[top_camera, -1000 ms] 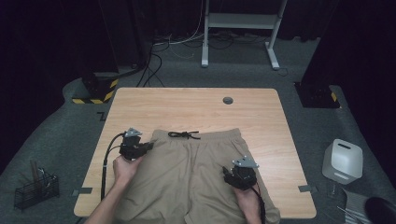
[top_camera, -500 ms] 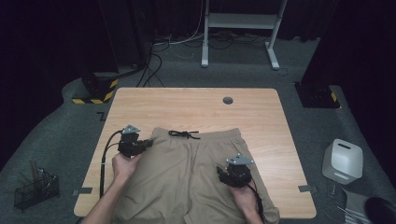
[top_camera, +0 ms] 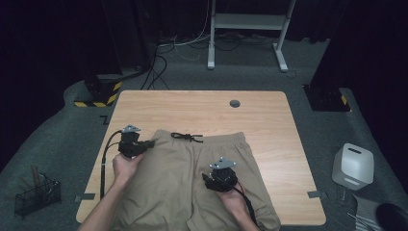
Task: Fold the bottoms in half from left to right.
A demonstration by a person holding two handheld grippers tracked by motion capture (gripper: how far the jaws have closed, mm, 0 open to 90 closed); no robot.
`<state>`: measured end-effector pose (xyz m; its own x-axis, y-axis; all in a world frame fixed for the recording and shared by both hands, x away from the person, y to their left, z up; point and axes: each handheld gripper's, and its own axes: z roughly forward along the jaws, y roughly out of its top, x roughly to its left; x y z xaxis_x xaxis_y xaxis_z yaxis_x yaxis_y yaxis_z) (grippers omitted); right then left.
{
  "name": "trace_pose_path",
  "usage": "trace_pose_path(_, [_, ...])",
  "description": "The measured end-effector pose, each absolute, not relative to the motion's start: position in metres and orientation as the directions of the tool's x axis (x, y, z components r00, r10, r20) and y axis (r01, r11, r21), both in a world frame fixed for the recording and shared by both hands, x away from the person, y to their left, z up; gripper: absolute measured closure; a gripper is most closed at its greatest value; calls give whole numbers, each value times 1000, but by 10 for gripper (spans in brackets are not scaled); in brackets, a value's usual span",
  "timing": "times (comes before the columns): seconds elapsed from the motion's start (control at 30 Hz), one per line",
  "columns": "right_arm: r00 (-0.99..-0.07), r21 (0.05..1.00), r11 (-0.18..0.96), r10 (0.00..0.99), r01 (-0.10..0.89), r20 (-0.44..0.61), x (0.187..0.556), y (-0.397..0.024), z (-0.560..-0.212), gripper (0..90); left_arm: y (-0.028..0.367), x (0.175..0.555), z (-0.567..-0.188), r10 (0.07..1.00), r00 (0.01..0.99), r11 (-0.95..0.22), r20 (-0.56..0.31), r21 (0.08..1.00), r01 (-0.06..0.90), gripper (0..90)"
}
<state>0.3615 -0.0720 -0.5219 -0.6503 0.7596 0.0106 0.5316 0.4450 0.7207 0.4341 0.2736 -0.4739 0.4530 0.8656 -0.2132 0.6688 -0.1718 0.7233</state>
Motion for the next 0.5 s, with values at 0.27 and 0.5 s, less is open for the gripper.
trace_pose_path(0.27, [-636,724,445,772,528,-11,376,-56,-523,435,282,453,-465,881,416,-140,-224,718,682,879])
trace_pose_path(0.5, [-630,729,438,776,527,-11,384,-48,-524,431,271,451,-446,863,458,-155,-213,751,642,879])
